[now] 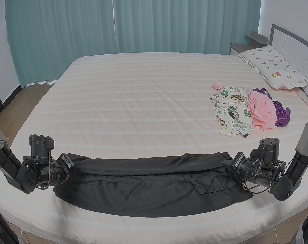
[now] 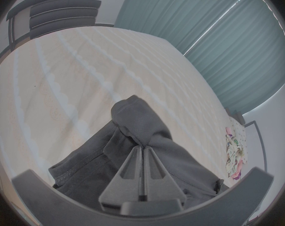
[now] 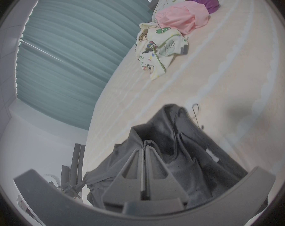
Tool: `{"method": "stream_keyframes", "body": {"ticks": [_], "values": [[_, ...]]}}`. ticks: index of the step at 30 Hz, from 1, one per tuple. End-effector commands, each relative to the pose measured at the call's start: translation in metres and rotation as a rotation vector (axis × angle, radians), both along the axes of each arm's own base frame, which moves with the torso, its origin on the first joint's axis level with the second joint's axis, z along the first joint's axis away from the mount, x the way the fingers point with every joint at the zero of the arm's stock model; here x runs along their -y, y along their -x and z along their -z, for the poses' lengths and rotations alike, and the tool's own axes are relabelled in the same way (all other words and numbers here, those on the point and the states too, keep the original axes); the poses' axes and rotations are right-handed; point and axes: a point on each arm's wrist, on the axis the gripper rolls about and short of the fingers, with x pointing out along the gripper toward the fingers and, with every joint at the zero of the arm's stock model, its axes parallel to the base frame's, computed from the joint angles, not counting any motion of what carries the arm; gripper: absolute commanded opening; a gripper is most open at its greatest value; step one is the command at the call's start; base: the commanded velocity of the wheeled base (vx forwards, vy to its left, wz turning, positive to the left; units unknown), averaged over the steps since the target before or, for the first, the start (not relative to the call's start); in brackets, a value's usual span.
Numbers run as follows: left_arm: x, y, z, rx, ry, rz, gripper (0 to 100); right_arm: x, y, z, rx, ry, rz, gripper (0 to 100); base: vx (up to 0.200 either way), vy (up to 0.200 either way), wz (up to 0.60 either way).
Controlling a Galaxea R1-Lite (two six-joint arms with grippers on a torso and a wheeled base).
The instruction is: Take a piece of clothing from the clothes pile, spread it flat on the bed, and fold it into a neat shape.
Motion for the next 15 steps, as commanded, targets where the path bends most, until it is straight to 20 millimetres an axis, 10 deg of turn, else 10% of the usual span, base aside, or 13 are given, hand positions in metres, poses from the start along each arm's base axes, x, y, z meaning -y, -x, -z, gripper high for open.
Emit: {"method": "stream_keyframes", "body": {"ticks": [1, 5, 6, 7, 8, 15], "values": [[0.001, 0.005, 0.011, -0.052, -0.009, 0.010, 0, 0.001, 0.007, 0.008, -0.045, 0.010, -0.018, 0, 0.000, 0.000, 0.00], [0.005, 0.010, 0.017, -0.084, -0.012, 0.026, 0, 0.002, 0.007, 0.013, -0.065, 0.015, -0.015, 0, 0.000, 0.000, 0.00], [0.005, 0.010, 0.017, -0.084, -0.012, 0.026, 0, 0.002, 0.007, 0.013, -0.065, 0.015, -0.015, 100, 0.000, 0.000, 0.00], [0.008, 0.015, 0.020, -0.102, -0.014, 0.042, 0, 0.002, 0.008, 0.015, -0.072, 0.017, -0.015, 100, 0.000, 0.000, 0.00], [0.011, 0.016, 0.021, -0.107, -0.015, 0.051, 100, 0.002, 0.008, 0.015, -0.073, 0.018, -0.015, 100, 0.000, 0.000, 0.00], [0.012, 0.022, 0.018, -0.101, -0.027, 0.052, 100, 0.007, 0.015, -0.005, -0.011, -0.003, -0.006, 100, 0.000, 0.000, 0.00]]}}
